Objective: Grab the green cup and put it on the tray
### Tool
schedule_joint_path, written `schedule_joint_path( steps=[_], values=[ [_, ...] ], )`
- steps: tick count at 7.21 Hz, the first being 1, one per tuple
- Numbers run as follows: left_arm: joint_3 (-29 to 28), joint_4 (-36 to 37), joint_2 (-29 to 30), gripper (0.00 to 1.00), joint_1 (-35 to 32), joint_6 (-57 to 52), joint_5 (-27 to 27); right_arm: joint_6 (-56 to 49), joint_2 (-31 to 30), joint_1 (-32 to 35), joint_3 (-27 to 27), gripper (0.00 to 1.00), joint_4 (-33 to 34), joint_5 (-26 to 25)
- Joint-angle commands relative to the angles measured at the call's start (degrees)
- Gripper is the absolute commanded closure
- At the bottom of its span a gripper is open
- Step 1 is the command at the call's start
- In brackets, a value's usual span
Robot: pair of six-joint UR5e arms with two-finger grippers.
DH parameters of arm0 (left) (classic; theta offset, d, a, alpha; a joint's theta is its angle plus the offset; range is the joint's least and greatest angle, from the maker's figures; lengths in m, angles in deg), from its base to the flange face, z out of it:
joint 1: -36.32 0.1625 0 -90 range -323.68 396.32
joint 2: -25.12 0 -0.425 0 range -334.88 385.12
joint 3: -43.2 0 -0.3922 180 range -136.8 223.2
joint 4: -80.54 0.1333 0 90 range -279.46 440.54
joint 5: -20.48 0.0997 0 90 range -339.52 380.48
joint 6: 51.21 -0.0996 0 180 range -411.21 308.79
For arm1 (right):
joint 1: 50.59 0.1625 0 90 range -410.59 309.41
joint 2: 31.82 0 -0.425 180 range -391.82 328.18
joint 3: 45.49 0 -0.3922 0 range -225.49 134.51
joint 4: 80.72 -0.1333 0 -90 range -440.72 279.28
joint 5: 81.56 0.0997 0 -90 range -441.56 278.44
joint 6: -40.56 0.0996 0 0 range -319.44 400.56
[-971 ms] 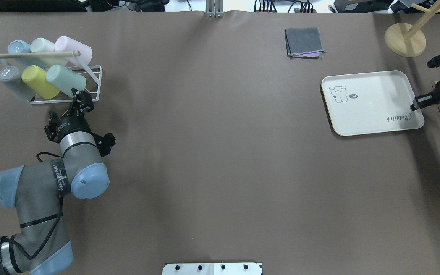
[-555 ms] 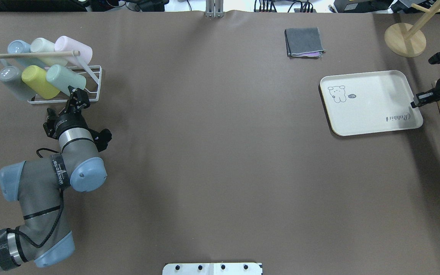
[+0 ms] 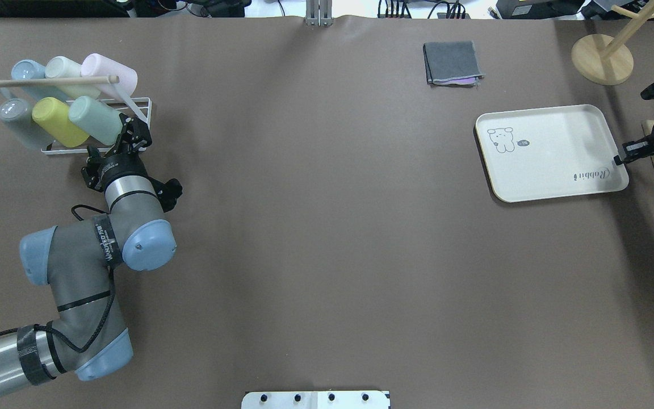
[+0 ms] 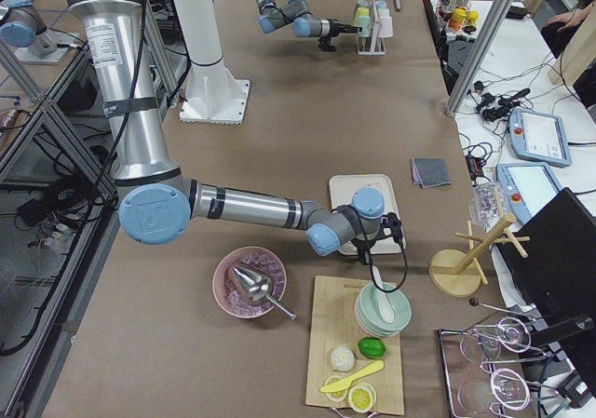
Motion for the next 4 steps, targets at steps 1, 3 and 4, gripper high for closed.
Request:
schedule_joint_path(
  steps=[1, 3, 4],
  values=[
    [-0.2, -0.4, 1.0, 0.02, -2.3, -1.5, 0.1, 0.0, -0.2, 0.0, 0.1, 0.70, 0.0, 0.0],
    [-4.3, -6.9, 1.0, 0.02, -2.7, -1.5, 0.0, 0.2, 0.8, -0.1, 0.1, 0.70, 0.2, -0.3],
    [-5.7, -8.9, 1.0, 0.02, -2.7, -1.6, -0.1, 0.1, 1.0, -0.1, 0.1, 0.74, 0.2, -0.4]
  ],
)
